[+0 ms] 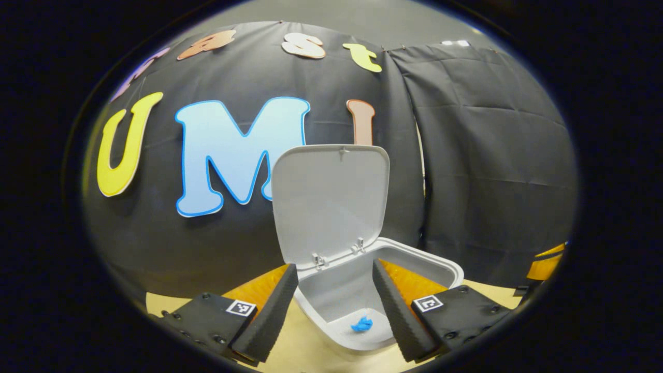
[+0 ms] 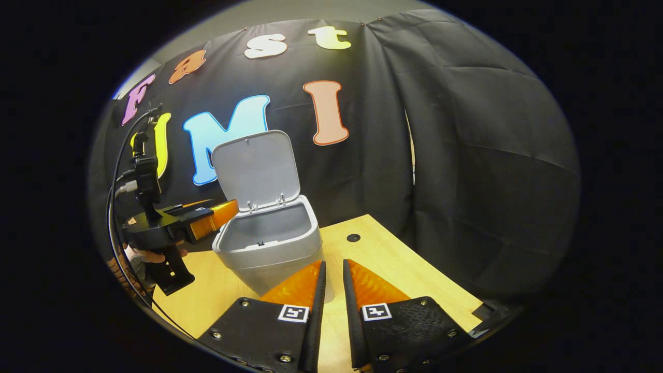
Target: Press the lid of the desktop garbage bin to open it, pick up the crumpled paper on the desktop and throw it into the bin, then pick up the pop can on the desktop and drop it into the bin, and finally close the garbage bin lid.
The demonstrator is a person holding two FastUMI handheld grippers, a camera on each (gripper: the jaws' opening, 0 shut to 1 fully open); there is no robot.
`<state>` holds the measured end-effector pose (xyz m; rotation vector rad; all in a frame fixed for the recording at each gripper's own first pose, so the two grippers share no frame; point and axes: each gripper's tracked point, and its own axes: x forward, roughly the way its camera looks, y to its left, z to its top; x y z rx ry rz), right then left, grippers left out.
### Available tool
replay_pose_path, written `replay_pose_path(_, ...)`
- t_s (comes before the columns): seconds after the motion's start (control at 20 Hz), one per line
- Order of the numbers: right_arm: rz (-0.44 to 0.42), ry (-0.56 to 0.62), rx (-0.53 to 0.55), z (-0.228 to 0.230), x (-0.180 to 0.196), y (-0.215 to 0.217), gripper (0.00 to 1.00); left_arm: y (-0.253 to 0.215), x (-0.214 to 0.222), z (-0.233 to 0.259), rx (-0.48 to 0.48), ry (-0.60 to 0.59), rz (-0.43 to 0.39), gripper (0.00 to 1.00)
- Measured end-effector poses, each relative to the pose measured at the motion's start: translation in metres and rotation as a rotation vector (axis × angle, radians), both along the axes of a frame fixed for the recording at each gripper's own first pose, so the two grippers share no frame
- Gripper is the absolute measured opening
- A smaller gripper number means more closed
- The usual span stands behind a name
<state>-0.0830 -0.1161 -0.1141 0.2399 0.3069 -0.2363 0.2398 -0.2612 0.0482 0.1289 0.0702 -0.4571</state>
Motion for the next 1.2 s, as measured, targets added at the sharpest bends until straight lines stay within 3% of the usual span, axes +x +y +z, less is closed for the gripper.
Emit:
replay_pose_path(0.1, 0.006, 0.002, 0.001, -0.001, 0.001, 0.004, 0.23, 0.004, 0.0, 0.001, 0.002, -0.005, 0.008, 0.99)
replay_pose_path(0.4, 0.061, 0.01, 0.004, -0.005, 0.014, 0.026, 0.23, 0.037, -0.002, 0.006, -0.001, -0.013, 0.048, 0.99)
replay_pose_path(0.5, 0.088, 0.016, 0.003, -0.007, 0.019, 0.036, 0.23, 0.051, -0.004, 0.008, -0.003, -0.016, 0.071, 0.91)
replay_pose_path(0.55, 0.101, 0.018, 0.002, -0.007, 0.021, 0.041, 0.23, 0.058, -0.005, 0.009, -0.008, -0.019, 0.084, 0.99)
replay_pose_path(0.9, 0.217, 0.039, 0.005, -0.018, 0.036, 0.083, 0.23, 0.114, -0.025, 0.016, -0.029, -0.028, 0.172, 0.99)
replay_pose_path(0.95, 0.23, 0.045, 0.0, -0.021, 0.04, 0.088, 0.27, 0.123, -0.028, 0.016, -0.033, -0.028, 0.187, 0.99)
replay_pose_path(1.0, 0.252, 0.051, -0.004, -0.024, 0.041, 0.095, 0.37, 0.134, -0.031, 0.016, -0.036, -0.027, 0.207, 0.99)
replay_pose_path(1.15, 0.314, 0.072, -0.009, -0.034, 0.045, 0.116, 0.37, 0.167, -0.042, 0.014, -0.048, -0.021, 0.267, 0.99)
replay_pose_path(1.2, 0.338, 0.086, -0.008, -0.038, 0.045, 0.124, 0.46, 0.178, -0.046, 0.012, -0.053, -0.018, 0.286, 0.99)
